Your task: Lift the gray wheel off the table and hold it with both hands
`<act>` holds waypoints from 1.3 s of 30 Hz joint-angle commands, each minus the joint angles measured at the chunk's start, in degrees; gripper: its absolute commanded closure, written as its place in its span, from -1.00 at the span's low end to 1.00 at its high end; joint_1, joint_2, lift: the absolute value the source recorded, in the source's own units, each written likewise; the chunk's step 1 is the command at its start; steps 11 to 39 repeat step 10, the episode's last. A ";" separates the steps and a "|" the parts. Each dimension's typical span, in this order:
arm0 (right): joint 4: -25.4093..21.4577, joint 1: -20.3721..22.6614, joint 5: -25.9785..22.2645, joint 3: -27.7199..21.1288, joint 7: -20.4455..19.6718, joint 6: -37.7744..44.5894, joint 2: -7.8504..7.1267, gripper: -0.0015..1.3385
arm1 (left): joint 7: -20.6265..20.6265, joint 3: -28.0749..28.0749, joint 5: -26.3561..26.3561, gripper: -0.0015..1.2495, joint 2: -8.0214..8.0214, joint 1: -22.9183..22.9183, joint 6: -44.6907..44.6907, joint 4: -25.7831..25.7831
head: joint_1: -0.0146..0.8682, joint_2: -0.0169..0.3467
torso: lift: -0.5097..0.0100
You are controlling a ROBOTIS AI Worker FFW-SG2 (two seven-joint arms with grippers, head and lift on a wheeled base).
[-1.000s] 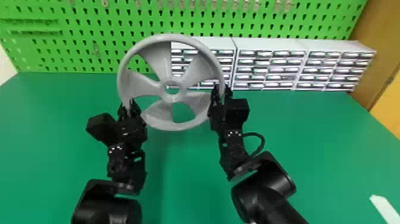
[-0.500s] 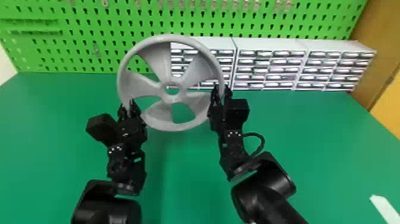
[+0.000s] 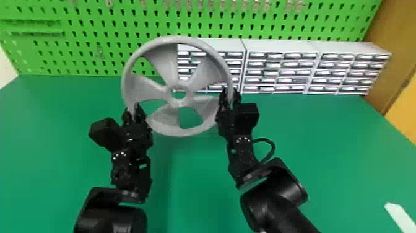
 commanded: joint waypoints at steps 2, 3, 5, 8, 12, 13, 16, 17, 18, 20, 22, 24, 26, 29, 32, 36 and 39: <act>0.00 0.00 0.00 0.00 0.00 0.00 0.00 0.75 | 4.72 0.01 -0.04 0.61 0.00 0.00 0.00 0.01 | 0.64 -0.82 | 0.59; 0.00 0.00 0.00 0.00 0.00 0.00 0.00 0.75 | 4.72 0.01 -0.13 0.61 0.00 0.00 0.00 0.01 | 0.64 -0.82 | 0.59; 0.00 0.00 0.00 0.09 0.00 0.00 0.00 0.75 | 4.72 0.01 -0.13 0.61 0.00 0.00 0.00 0.01 | 0.64 -0.82 | 0.59; 0.00 0.00 0.00 0.00 0.00 0.00 0.00 0.75 | 4.72 0.09 -0.13 0.61 0.00 0.00 0.00 -0.08 | 0.64 -0.82 | 0.59; 0.00 0.00 0.00 0.00 0.00 0.00 0.00 0.75 | 4.72 0.09 -0.13 0.61 0.00 0.09 0.00 -0.08 | 0.64 -0.82 | 0.59; 0.00 0.00 0.00 0.00 0.00 0.00 0.00 0.75 | 4.72 0.09 -0.13 0.61 0.00 0.09 0.00 -0.08 | 0.64 -0.82 | 0.59; 0.00 0.00 0.00 0.00 0.00 0.00 0.00 0.75 | 4.72 0.09 -0.13 0.61 0.00 0.09 0.00 -0.08 | 0.64 -0.82 | 0.59; 0.00 0.00 0.00 0.00 0.00 0.00 0.00 0.75 | 4.72 0.09 -0.13 0.61 0.00 0.09 0.00 -0.08 | 0.64 -0.82 | 0.59; 0.00 0.00 0.00 0.00 0.00 0.00 0.00 0.75 | 4.72 0.09 -0.13 0.61 0.00 0.09 0.00 -0.08 | 0.64 -0.82 | 0.59; 0.00 0.00 0.00 0.00 0.00 0.00 0.00 0.75 | 4.72 0.09 -0.13 0.61 0.00 0.09 0.00 -0.08 | 0.64 -0.82 | 0.59; 0.00 0.00 0.00 0.00 0.00 0.00 0.00 0.75 | 4.72 0.09 -0.13 0.61 0.00 0.09 0.00 -0.08 | 0.64 -0.82 | 0.59; 0.00 0.00 0.00 0.00 0.00 0.00 0.00 0.75 | 4.72 0.09 -0.13 0.61 0.00 0.09 0.00 -0.08 | 0.64 -0.82 | 0.59; 0.00 0.00 0.00 0.00 0.00 0.00 0.00 0.75 | 4.72 0.09 -0.13 0.61 0.00 0.09 0.00 -0.08 | 0.64 -0.82 | 0.59; 0.00 0.00 0.00 0.00 0.00 0.00 0.00 0.75 | 4.72 0.09 -0.13 0.61 0.00 0.09 0.00 -0.08 | 0.64 -0.82 | 0.59; 0.00 0.00 0.00 0.00 0.00 0.00 0.00 0.75 | 4.72 0.09 -0.13 0.61 0.00 0.09 0.00 -0.08 | 0.64 -0.82 | 0.59; 0.00 0.00 0.00 0.00 0.00 0.00 0.00 0.75 | 4.72 0.09 -0.13 0.61 0.00 0.09 0.00 -0.08 | 0.64 -0.82 | 0.59; 0.00 0.00 0.00 0.00 0.00 0.00 0.00 0.75 | 4.72 0.09 -0.13 0.61 0.00 0.09 0.00 -0.08 | 0.64 -0.82 | 0.59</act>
